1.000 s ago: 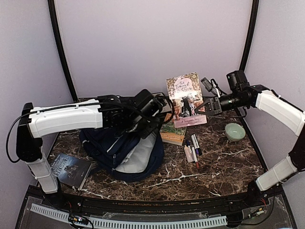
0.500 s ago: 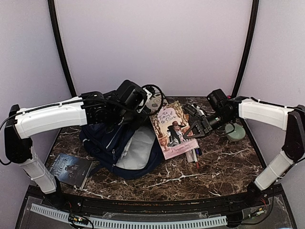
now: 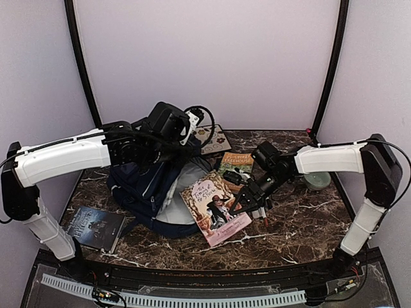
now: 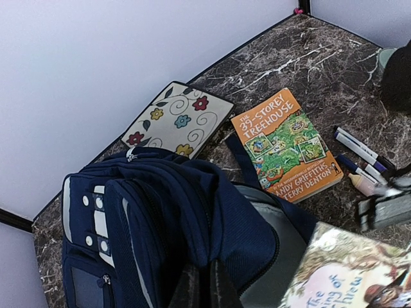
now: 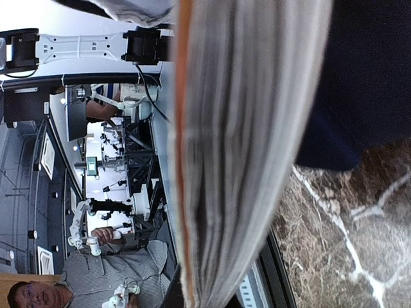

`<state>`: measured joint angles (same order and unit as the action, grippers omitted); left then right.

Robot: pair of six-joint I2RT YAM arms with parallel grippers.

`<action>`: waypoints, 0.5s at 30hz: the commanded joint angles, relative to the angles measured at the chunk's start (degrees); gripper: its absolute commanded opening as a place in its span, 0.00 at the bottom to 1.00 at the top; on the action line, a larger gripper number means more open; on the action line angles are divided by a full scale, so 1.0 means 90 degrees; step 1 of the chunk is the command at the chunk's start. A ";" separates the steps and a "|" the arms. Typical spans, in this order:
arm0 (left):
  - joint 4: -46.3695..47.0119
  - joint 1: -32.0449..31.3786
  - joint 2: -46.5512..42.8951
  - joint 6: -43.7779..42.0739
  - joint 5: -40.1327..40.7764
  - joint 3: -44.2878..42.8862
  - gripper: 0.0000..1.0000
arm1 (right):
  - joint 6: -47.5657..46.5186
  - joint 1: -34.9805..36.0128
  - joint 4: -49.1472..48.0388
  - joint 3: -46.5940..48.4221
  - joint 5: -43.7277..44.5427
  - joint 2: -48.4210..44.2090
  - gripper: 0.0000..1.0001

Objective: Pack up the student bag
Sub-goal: Place the book in the largest pocket of the bag.

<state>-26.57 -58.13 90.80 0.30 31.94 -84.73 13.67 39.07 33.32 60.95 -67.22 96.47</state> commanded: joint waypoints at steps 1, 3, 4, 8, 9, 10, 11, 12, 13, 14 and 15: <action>0.1149 0.0013 -0.0801 -0.0002 -0.0222 0.0143 0.00 | 0.0417 0.0430 -0.0449 0.1008 -0.0111 0.0807 0.00; 0.1235 0.0009 -0.0922 0.0034 -0.0289 0.0238 0.00 | 0.0623 0.0537 -0.0453 0.1527 -0.0101 0.1257 0.00; 0.1246 0.0010 -0.0966 0.0030 -0.0319 0.0274 0.00 | 0.0671 0.0569 -0.0442 0.1764 -0.0062 0.1429 0.00; 0.1166 -0.0013 -0.1043 0.0071 -0.0489 0.0352 0.00 | 0.1693 0.0580 -0.1136 0.2302 0.0200 0.1996 0.00; 0.1172 -0.0023 -0.1080 0.0105 -0.0506 0.0381 0.00 | 0.1899 0.0582 -0.1236 0.2477 0.0293 0.2155 0.00; 0.1197 -0.0033 -0.1131 0.0126 -0.0530 0.0425 0.00 | 0.2109 0.0597 -0.1335 0.2632 0.0313 0.2334 0.00; 0.1210 -0.0042 -0.1177 0.0132 -0.0541 0.0456 0.00 | 0.2287 0.0601 -0.1365 0.2801 0.0362 0.2493 0.00; 0.1219 -0.0052 -0.1226 0.0142 -0.0562 0.0480 0.00 | 0.2352 0.0616 -0.1358 0.2996 0.0467 0.2666 0.00; 0.1213 -0.0059 -0.1273 0.0151 -0.0586 0.0480 0.00 | 0.2366 0.0628 -0.1329 0.3183 0.0543 0.2822 0.00; 0.1201 -0.0069 -0.1316 0.0161 -0.0581 0.0483 0.00 | 0.2402 0.0628 -0.1312 0.3390 0.0618 0.3024 0.00; 0.1172 -0.0079 -0.1356 0.0167 -0.0573 0.0488 0.00 | 0.2483 0.0629 -0.1319 0.3550 0.0662 0.3167 0.00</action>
<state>-24.10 -58.11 84.27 1.10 27.03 -79.57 30.85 44.25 24.43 87.44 -64.29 120.51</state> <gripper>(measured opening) 0.051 0.039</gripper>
